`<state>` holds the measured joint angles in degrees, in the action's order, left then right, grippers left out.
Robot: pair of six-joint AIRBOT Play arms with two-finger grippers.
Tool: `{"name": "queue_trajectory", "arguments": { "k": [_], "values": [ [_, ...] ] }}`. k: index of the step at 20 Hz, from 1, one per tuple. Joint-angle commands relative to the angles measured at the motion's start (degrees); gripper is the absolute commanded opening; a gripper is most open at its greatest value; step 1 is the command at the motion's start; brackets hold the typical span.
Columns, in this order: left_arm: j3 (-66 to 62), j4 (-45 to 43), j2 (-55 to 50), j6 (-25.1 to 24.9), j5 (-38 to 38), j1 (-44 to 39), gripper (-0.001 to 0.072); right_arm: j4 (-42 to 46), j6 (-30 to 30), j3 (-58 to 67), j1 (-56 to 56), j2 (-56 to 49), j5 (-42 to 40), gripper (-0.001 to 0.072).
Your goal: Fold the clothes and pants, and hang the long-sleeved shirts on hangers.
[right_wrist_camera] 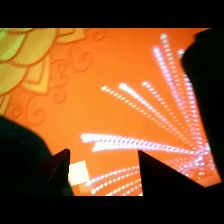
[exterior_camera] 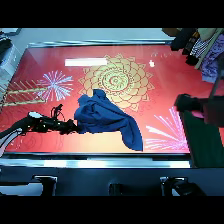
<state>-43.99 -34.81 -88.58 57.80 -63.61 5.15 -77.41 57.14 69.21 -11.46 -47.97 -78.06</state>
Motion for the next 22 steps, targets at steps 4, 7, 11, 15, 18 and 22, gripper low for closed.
{"name": "queue_trajectory", "arguments": {
  "k": [4, 7, 11, 15, 18, 22],
  "values": [
    [0.0, 0.74, 1.07, -0.13, -4.09, 0.37, 0.0015, -25.88, 11.98, -0.87, 22.93, -15.61, 0.44, 0.048],
    [0.02, 0.76, 1.07, 0.11, -4.81, 0.37, 0.0015, -48.7, 38.18, -5.25, 33.2, -25.66, -9.11, 0.0489],
    [0.02, 0.79, 1.09, 0.28, -5.01, 0.33, 0.0015, -52.98, 46.03, -20.5, 33.99, -26.62, -6.21, 0.0489],
    [0.02, 0.79, 1.09, 1.22, -5.05, 0.35, 0.0015, -58.53, 51.58, -33.44, 26.56, -26.62, 0.92, 0.0501],
    [0.0, 0.79, 1.09, 2.25, -4.96, 0.37, 0.0015, -58.82, 51.71, -37.11, 19.67, -26.62, 8.63, 0.0495],
    [0.0, 0.79, 1.09, 2.25, -4.94, 0.37, 0.0014, -57.53, 51.49, -37.51, 17.33, -26.62, 12.11, 0.0485]
  ]
}}
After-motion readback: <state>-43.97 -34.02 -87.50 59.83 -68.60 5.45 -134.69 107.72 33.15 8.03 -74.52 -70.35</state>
